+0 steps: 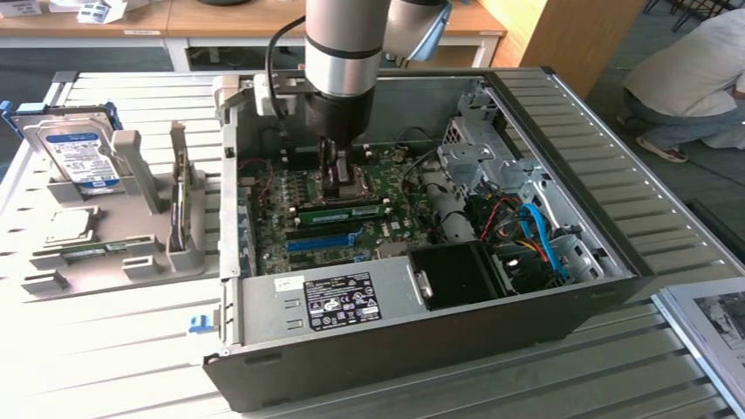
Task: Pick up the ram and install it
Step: 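Press down the ram until it locks into place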
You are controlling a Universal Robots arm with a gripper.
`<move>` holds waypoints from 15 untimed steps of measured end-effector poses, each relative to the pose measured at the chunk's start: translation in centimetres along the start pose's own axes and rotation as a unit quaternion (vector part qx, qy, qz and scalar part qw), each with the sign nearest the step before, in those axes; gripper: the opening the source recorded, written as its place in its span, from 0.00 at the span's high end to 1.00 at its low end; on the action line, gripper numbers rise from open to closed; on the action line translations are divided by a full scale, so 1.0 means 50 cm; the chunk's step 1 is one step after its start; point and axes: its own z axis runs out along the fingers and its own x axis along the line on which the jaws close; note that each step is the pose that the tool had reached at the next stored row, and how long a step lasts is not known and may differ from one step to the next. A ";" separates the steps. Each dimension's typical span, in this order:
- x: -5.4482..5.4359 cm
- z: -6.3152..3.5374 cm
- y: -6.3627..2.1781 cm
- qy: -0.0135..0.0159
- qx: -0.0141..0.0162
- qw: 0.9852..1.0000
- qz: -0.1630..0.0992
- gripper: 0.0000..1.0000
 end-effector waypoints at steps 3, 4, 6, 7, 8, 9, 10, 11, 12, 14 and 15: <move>0.000 -0.011 0.000 0.000 0.000 1.000 0.000 0.90; 0.000 -0.014 0.000 0.000 0.000 1.000 0.000 0.90; 0.000 -0.021 0.001 0.000 0.000 1.000 0.000 0.90; 0.000 -0.024 0.001 0.000 0.000 1.000 0.000 0.90; 0.000 -0.028 0.001 0.000 0.000 1.000 0.000 0.90; 0.000 -0.031 0.001 0.000 0.000 1.000 0.000 0.90; -0.001 -0.034 0.001 0.000 0.000 1.000 0.000 0.90; -0.001 -0.037 0.001 0.000 0.000 1.000 0.000 0.90; -0.001 -0.040 0.001 0.000 0.000 1.000 0.000 0.90; -0.001 -0.046 0.001 0.000 0.000 1.000 0.000 0.90; -0.001 -0.050 0.001 0.000 0.000 1.000 0.000 0.90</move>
